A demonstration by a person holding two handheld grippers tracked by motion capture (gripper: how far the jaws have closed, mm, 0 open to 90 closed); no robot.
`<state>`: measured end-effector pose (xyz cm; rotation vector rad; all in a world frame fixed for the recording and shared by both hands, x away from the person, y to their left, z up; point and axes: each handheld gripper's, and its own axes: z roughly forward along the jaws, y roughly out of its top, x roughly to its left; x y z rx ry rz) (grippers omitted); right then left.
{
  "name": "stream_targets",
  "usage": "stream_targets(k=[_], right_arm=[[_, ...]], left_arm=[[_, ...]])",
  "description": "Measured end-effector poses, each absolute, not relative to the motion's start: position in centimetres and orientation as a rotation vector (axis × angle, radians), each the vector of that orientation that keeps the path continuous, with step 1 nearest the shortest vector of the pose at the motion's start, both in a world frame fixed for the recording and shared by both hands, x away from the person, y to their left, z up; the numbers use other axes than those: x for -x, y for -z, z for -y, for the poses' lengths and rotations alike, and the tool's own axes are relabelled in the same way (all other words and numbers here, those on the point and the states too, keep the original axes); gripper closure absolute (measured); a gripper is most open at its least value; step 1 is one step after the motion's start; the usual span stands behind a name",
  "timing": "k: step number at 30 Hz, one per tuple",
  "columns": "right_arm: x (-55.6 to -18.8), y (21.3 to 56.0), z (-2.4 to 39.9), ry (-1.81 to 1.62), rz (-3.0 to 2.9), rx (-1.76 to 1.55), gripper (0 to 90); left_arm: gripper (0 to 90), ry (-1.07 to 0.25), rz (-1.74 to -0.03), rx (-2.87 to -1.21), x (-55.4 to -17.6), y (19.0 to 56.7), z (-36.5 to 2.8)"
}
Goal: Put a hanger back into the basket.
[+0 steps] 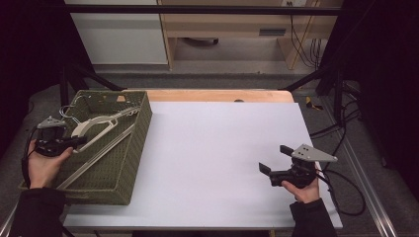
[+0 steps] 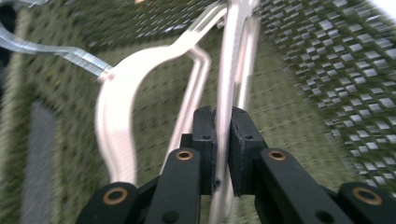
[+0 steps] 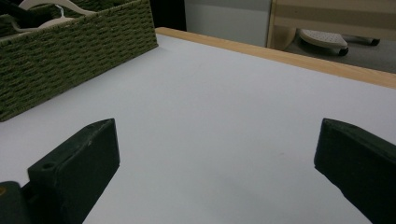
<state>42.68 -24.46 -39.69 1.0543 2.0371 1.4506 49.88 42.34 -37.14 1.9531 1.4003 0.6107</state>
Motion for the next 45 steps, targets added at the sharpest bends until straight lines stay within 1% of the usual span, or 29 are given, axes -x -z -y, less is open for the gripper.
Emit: stream_targets(k=[2, 6, 7, 11, 17, 20, 23, 27, 33, 35, 38, 40, 45], right_arm=[[-42.7, 39.7, 24.3, -1.449, -2.036, -1.065, 0.7], [-42.7, 39.8, 24.3, -1.449, -2.038, -1.056, 0.7], [-42.7, 39.8, 24.3, -1.449, -2.039, -1.055, 0.7], [-42.8, 39.8, 24.3, -1.447, -2.039, -1.056, 0.7], [-42.8, 39.8, 24.2, -1.444, -2.043, -1.053, 0.7], [-42.8, 39.8, 24.3, -1.444, -2.041, -1.054, 0.7], [-42.8, 39.8, 24.3, -1.446, -2.039, -1.055, 0.7], [-42.7, 39.8, 24.3, -1.448, -2.036, -1.059, 0.6], [-42.6, 39.6, 24.5, -1.463, -2.021, -1.059, 0.5], [-42.6, 39.5, 24.6, -1.464, -2.018, -1.054, 0.5], [-42.5, 39.5, 24.7, -1.468, -2.015, -1.049, 0.5], [-42.5, 39.4, 24.7, -1.47, -2.01, -1.048, 0.5], [-42.3, 39.2, 25.0, -1.481, -1.994, -1.048, 0.5]], left_arm=[[80.1, -0.629, -1.447, -1.972, -50.0, 37.3, -42.7], [73.8, -0.625, -1.555, -1.972, -50.0, 37.9, -43.3], [70.6, -0.629, -1.563, -1.971, -50.0, 38.0, -43.3], [67.0, -0.66, -1.598, -1.985, -49.9, 38.3, -43.4], [54.7, -0.669, -1.62, -1.962, -49.5, 38.5, -43.8], [52.9, -0.684, -1.605, -1.933, -49.1, 38.3, -43.8], [51.6, -0.687, -1.554, -1.888, -48.5, 37.5, -43.5], [47.2, -0.726, -1.44, -1.833, -47.4, 36.0, -41.8], [36.5, -0.729, -1.253, -1.755, -45.8, 34.4, -38.7], [33.7, -0.701, -1.173, -1.723, -45.2, 33.9, -37.2], [27.8, -0.695, -1.088, -1.682, -44.3, 33.6, -35.5], [21.3, -0.668, -1.033, -1.658, -43.9, 33.6, -34.3], [13.1, -0.586, -0.925, -1.647, -42.9, 34.2, -31.7]])
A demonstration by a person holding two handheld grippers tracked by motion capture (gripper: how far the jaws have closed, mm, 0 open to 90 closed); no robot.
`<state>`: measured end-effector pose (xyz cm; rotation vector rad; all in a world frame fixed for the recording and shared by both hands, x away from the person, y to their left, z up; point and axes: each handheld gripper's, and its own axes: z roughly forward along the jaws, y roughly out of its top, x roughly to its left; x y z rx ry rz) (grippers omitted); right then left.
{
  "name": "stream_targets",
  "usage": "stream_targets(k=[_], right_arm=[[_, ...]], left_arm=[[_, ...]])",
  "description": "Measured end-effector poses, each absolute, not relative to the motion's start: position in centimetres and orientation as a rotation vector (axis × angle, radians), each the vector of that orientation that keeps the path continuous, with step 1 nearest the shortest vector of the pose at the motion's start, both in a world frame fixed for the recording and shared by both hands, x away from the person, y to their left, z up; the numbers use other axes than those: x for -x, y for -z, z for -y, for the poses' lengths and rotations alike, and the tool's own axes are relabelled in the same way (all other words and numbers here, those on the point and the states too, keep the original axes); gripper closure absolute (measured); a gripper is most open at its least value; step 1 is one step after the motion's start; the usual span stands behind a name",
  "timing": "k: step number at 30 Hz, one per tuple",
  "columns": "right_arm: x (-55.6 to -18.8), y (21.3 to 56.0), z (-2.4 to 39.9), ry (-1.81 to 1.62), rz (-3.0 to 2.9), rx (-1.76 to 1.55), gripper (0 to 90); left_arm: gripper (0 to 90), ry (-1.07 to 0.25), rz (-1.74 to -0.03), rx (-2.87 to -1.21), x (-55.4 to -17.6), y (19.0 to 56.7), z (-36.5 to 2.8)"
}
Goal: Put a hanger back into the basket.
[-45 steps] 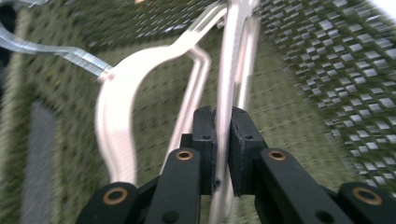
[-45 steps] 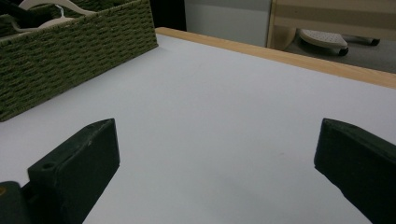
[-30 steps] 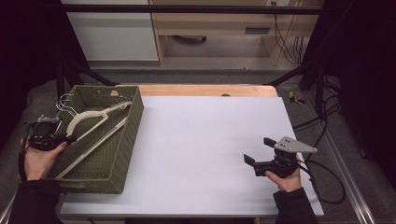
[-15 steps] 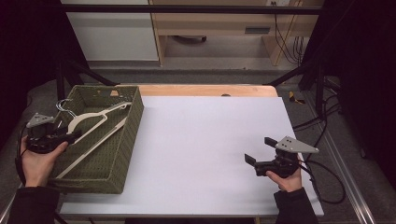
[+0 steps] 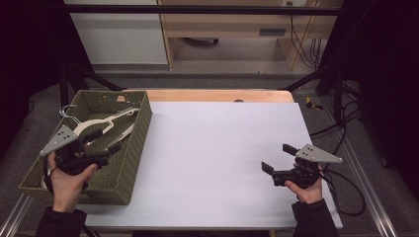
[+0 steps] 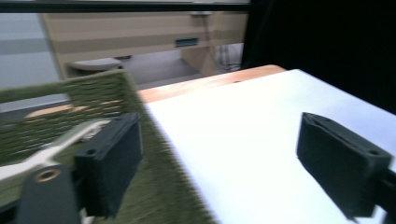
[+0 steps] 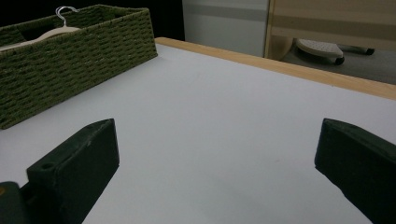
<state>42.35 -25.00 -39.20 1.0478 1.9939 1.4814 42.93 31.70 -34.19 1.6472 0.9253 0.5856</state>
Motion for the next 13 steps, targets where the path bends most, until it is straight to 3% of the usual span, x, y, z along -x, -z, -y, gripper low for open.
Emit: stream_targets(k=[4, 13], right_arm=[[-42.2, 39.1, 25.2, -1.49, -1.987, -1.046, 0.4], [-42.0, 38.8, 25.8, -1.498, -1.97, -1.039, 0.4]], left_arm=[[6.8, -0.569, -0.882, -1.685, -42.6, 35.1, -30.2], [5.8, -0.55, -0.882, -1.722, -42.3, 36.6, -29.2]])
